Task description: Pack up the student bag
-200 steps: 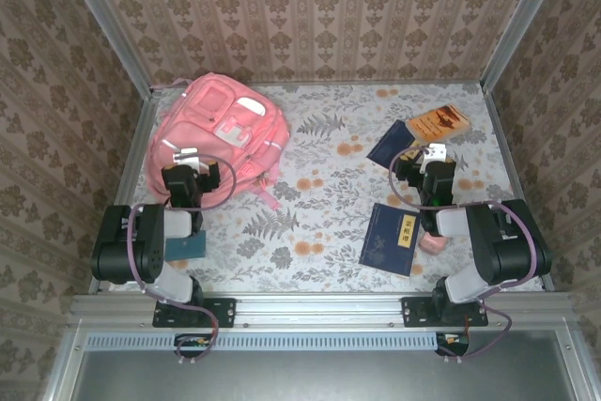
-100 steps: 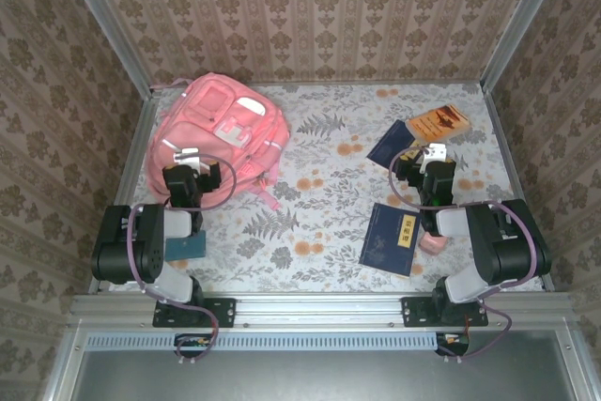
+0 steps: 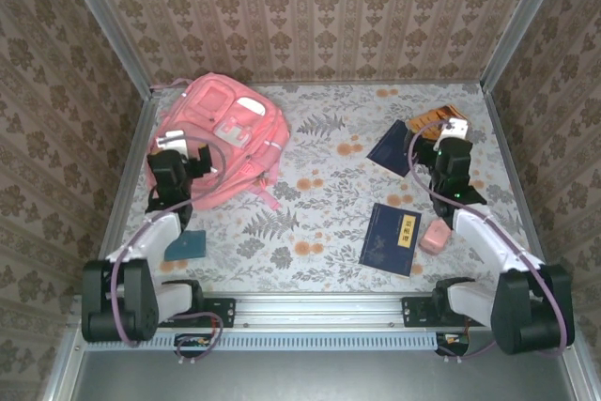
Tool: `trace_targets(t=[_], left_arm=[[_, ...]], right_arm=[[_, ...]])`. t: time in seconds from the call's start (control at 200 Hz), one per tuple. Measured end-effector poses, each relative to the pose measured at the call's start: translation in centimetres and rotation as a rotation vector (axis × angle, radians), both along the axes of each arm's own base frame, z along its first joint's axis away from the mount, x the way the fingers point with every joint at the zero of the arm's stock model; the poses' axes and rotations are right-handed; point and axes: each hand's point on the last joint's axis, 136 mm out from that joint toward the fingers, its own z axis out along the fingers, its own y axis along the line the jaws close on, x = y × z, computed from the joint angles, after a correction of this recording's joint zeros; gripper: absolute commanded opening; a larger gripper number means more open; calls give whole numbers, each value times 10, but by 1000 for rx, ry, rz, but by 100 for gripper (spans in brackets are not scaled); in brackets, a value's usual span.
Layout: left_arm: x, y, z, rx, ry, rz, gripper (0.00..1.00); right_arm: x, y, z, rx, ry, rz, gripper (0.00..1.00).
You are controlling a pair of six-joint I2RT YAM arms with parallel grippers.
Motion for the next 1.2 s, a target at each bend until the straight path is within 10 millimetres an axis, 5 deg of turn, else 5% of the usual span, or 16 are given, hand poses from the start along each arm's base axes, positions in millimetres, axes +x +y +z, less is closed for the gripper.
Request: trace_targets(t=[0.125,0.245,0.605,0.93,1.2], left_arm=[[-6,-1,41,-109,3,28,100],[-9,-11,46,-203,65,3,100],[11,-54,-61,-394,500,-56,99],[62,-91,-88,-502,649,-87,93],[62,-148,-123,-558,782,-132,91]], right_arm=[[-6,-2,17,132,64,-62,100],[-15,1,8,233,160,-99,100],[-15,62,-62,491,479,92,99],[-25,126,-89,555,611,230,99],[-26,133,-97,562,642,226,99]])
